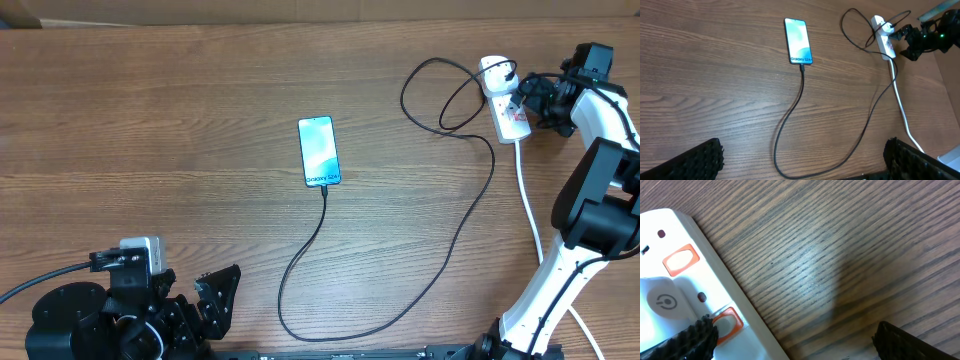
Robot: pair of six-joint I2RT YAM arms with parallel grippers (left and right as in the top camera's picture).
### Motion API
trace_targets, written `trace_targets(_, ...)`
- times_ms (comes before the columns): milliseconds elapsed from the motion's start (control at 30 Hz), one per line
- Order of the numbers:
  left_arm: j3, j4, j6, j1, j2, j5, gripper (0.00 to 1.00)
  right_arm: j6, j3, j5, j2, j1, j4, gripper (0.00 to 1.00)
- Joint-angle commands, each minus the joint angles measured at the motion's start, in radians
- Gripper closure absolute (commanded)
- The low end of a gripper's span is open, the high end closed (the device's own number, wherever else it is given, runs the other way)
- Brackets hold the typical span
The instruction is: Plug charger to phone and switch on socket
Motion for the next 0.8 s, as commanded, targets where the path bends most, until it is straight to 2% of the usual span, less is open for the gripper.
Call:
trace_targets(0,-0.003,0.000,-0.011,-0.005,-0.002,-0.007,0.00,-0.014,-0.004,-0.032,-0.008,0.020,-0.050,0.00)
trace_targets(67,-0.003,0.000,-0.011,-0.005,-0.002,-0.007,0.00,0.035,0.011,0.000,-0.061,0.016,-0.077,0.00)
trace_targets(300,-0.003,0.000,-0.011,-0.005,-0.002,-0.007,0.00,0.064,0.014,0.010,-0.341,0.015,-0.154,0.00)
trace_targets(433,-0.003,0.000,-0.011,-0.005,-0.002,-0.007,0.00,0.238,0.014,0.005,-0.548,0.016,-0.304,0.00)
trace_targets(533,-0.003,0.000,-0.011,-0.005,-0.002,-0.007,0.00,0.309,0.014,-0.014,-0.656,0.021,-0.432,0.00)
trace_targets(767,-0.003,0.000,-0.011,-0.005,-0.002,-0.007,0.00,0.309,0.008,-0.033,-0.874,0.130,-0.731,0.00)
